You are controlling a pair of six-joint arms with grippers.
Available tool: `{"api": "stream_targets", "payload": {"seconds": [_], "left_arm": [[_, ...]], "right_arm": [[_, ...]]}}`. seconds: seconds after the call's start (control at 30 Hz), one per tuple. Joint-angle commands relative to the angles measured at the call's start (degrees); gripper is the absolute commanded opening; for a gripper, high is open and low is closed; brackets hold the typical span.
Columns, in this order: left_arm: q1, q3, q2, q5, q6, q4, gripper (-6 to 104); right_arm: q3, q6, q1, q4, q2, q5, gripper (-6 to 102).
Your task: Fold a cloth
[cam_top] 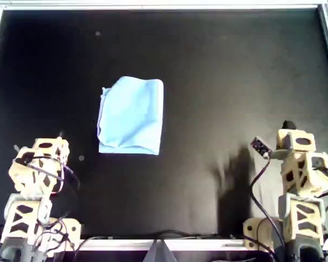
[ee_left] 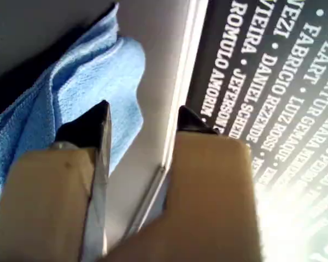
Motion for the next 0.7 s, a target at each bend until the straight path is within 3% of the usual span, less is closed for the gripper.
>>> {"api": "stream_targets", "payload": {"seconds": [0.0,0.1,0.37,0.67], "left_arm": [[0.8,-0.7,0.7,0.3,0.4,-0.4,42],[0.7,-0.7,0.2,0.4,0.4,-0.4,42],[0.7,-0.7,0.1,0.4,0.4,-0.4,42],[0.7,-0.7,0.1,0.7,0.3,-0.4,42]], "right_arm": [[0.8,-3.08,0.6,-1.2,-0.1,-1.1,-2],[0.8,-4.39,0.6,-1.1,-0.2,-1.1,-2],[0.8,-3.34,0.6,-1.1,-0.2,-1.1,-2],[0.8,-4.22,0.2,-1.1,-0.3,-0.2,-2]]}}
